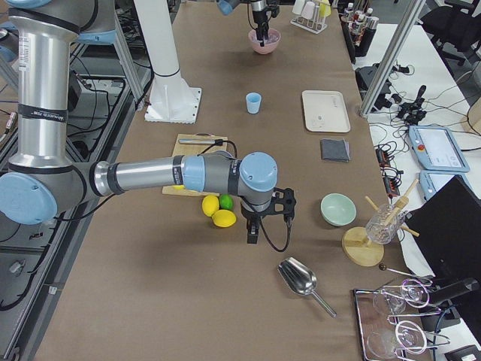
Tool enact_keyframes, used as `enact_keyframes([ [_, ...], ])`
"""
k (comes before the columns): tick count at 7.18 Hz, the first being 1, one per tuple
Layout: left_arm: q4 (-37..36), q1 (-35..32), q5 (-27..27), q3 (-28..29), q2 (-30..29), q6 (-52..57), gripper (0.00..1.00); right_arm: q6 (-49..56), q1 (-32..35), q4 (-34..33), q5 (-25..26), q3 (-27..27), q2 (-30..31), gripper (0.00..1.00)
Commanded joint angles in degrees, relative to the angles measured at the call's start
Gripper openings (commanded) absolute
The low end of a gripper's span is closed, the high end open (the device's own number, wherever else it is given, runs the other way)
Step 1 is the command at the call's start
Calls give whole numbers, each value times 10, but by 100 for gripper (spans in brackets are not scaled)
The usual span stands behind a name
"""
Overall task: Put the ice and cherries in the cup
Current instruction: 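Move the left gripper back over the pink ice bowl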
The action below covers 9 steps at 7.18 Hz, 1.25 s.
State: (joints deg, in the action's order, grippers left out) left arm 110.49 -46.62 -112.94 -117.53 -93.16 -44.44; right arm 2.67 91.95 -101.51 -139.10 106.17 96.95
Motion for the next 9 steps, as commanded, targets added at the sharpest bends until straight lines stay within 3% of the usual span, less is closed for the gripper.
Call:
enact_keyframes([
  [1,81,-70,-54,18,104,108,97,0,0,0,-1,0,0,100],
  [3,148,-88,-70,49,148,118,97,1,0,0,-1,0,0,100],
  [6,148,-116,-68,47,156,-120,97,1,0,0,0,-1,5,100],
  [9,146,-106,-24,34,152,-297,97,1,0,1,-1,2,2,100],
])
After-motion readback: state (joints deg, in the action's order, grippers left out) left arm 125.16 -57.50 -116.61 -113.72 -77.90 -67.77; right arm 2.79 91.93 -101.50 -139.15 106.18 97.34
